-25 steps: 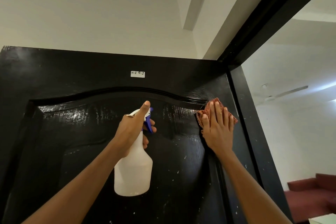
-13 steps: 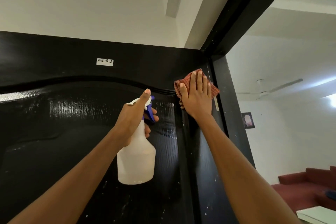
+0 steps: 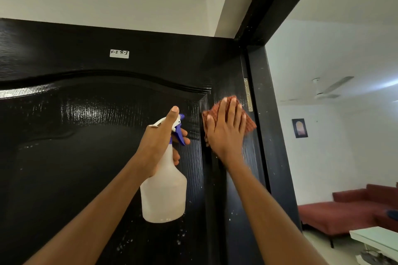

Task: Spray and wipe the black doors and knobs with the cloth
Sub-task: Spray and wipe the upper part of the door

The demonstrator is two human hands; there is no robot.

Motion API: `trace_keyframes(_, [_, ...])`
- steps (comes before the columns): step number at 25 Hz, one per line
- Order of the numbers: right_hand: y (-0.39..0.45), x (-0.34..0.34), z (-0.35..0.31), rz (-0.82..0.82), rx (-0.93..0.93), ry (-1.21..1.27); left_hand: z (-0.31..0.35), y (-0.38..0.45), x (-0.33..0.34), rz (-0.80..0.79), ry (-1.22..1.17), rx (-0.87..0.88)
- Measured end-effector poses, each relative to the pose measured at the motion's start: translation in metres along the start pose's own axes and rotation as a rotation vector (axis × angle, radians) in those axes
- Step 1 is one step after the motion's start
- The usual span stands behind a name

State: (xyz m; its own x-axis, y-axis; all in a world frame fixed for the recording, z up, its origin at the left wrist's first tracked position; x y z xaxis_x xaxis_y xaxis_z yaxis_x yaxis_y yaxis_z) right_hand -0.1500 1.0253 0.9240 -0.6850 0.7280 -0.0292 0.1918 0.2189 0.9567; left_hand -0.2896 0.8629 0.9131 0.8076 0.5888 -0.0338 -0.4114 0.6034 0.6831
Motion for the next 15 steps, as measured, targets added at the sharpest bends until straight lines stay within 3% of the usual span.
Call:
trace_keyframes(4, [0.044, -0.001, -0.014, 0.019, -0.009, 0.01, 0.0, 0.003, 0.0, 0.03, 0.019, -0.016])
trace_keyframes(10, [-0.089, 0.002, 0.024, 0.017, -0.081, 0.014, -0.015, -0.012, 0.011, 0.022, 0.02, -0.029])
trace_keyframes(15, [-0.06, -0.001, 0.024, -0.052, -0.195, 0.016, -0.011, -0.011, 0.017, 0.035, 0.032, -0.016])
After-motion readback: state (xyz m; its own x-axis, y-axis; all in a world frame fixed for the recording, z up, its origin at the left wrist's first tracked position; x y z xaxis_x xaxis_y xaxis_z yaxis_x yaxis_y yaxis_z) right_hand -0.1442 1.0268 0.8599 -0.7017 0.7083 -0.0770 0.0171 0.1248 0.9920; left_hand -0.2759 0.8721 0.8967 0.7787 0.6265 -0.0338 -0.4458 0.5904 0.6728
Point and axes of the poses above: each hand's wrist, its own y-axis towards the middle knuckle, its own x-axis out of the palm, z = x × y, the point moved 5 cm from there along y, towards the middle knuckle, and after that the axes turned 8 degrees about z, right-handed, at the moved point
